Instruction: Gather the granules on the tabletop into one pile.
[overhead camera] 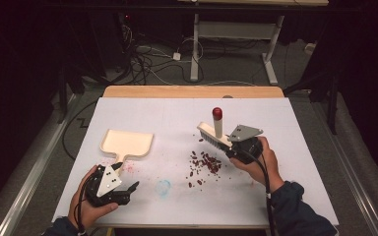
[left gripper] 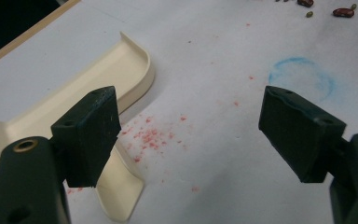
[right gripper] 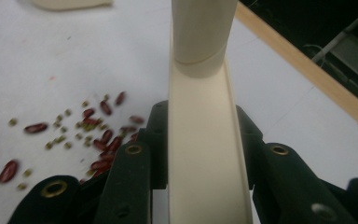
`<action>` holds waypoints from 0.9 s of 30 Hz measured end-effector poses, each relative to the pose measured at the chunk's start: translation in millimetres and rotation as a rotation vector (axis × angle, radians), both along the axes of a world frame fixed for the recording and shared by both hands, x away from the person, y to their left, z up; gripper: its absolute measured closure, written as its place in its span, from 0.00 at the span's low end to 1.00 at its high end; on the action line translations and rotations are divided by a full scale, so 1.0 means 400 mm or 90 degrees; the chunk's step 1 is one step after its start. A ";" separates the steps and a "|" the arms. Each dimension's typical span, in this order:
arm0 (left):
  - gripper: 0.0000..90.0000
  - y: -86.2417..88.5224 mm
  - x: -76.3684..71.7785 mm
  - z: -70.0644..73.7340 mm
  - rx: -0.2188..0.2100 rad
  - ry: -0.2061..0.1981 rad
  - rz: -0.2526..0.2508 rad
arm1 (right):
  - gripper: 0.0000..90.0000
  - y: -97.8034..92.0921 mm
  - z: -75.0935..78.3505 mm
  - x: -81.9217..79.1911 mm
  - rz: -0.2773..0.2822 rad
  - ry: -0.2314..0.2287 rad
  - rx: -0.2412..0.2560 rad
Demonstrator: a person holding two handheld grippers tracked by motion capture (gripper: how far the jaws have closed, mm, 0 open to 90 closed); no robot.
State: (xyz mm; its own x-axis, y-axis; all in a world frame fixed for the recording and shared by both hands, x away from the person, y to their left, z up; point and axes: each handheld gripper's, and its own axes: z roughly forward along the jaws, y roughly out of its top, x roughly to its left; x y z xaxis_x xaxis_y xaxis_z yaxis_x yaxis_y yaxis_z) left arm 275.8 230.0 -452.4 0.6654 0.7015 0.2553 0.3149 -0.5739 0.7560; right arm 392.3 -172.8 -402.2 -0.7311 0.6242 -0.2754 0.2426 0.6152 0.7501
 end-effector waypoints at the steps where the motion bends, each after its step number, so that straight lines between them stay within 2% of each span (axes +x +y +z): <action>1: 0.22 0.000 0.000 -0.001 0.000 0.001 0.001 | 0.75 -0.001 0.001 0.013 -0.006 -0.003 0.004; 5: 0.22 -0.003 0.001 -0.002 0.000 0.003 -0.001 | 0.75 0.016 -0.011 0.080 -0.016 -0.024 -0.011; 8: 0.22 -0.003 0.003 -0.004 0.001 0.005 -0.001 | 0.75 0.038 -0.023 0.132 -0.007 -0.035 -0.024; 11: 0.22 -0.001 0.005 -0.005 0.001 0.008 0.000 | 0.75 0.067 -0.039 0.168 -0.002 -0.053 -0.046; 14: 0.22 -0.001 0.005 -0.006 0.002 0.010 -0.001 | 0.75 0.092 -0.064 0.191 0.021 -0.070 -0.058; 17: 0.22 0.000 0.004 -0.006 0.002 0.010 -0.002 | 0.75 0.115 -0.094 0.194 0.052 -0.070 -0.070; 19: 0.22 0.003 0.003 -0.005 -0.004 0.013 0.000 | 0.75 0.126 -0.103 0.187 0.072 -0.059 -0.052; 21: 0.22 0.008 0.004 -0.004 -0.013 0.013 -0.001 | 0.75 0.136 -0.110 0.166 0.105 -0.051 -0.048; 22: 0.22 0.010 0.005 -0.004 -0.016 0.014 0.000 | 0.75 0.136 -0.110 0.166 0.105 -0.051 -0.048; 27: 0.22 0.011 0.003 -0.002 -0.021 0.014 0.004 | 0.75 0.131 -0.113 0.119 0.171 -0.039 -0.040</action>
